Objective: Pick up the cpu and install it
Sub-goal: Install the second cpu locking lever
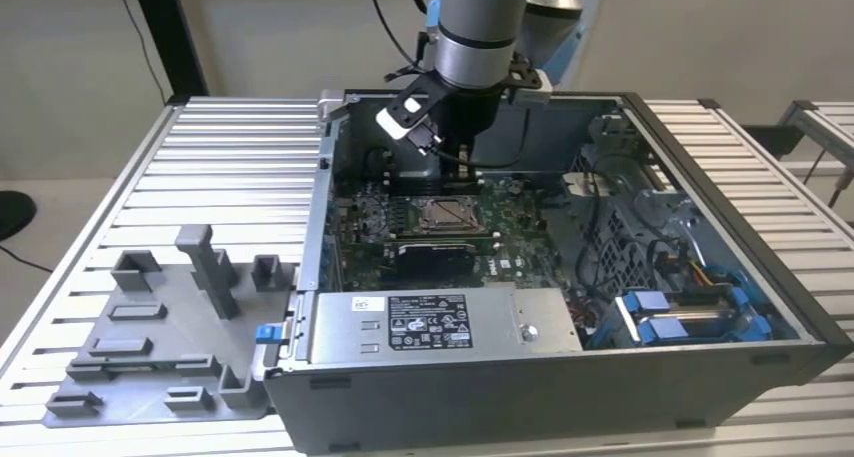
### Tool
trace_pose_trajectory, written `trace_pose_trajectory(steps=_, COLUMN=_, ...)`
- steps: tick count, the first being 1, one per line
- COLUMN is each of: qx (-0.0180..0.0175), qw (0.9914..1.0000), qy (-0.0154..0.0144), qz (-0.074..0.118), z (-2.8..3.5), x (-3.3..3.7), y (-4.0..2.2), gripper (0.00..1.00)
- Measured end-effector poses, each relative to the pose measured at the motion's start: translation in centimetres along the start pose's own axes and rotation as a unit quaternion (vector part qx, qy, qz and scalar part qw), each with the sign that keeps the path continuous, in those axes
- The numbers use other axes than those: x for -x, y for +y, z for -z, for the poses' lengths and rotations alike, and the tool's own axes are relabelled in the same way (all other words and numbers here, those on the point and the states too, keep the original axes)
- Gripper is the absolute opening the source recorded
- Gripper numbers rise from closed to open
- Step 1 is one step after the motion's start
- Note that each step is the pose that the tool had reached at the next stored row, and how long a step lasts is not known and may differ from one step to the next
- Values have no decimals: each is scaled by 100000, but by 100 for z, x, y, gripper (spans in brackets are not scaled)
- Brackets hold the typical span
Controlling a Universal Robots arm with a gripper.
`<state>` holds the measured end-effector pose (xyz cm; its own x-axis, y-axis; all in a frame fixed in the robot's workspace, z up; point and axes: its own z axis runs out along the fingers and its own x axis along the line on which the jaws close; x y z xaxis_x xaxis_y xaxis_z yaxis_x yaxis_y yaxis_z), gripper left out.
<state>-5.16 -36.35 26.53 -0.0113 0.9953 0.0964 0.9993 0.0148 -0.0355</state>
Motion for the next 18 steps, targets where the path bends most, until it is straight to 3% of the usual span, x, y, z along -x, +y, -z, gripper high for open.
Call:
trace_pose_trajectory(steps=4, qx=-5, qw=100000, qy=-5, qz=12, z=0, x=21, y=-57, gripper=0)
trace_pose_trajectory(steps=8, qx=-5, qw=100000, qy=32, qz=10, z=2, x=94, y=-61, gripper=0)
trace_pose_trajectory(steps=14, qx=16, qw=99998, qy=658, qz=33, z=-52, x=101, y=-59, gripper=0)
trace_pose_trajectory(steps=18, qx=39, qw=99996, qy=899, qz=25, z=-70, x=102, y=-100, gripper=0)
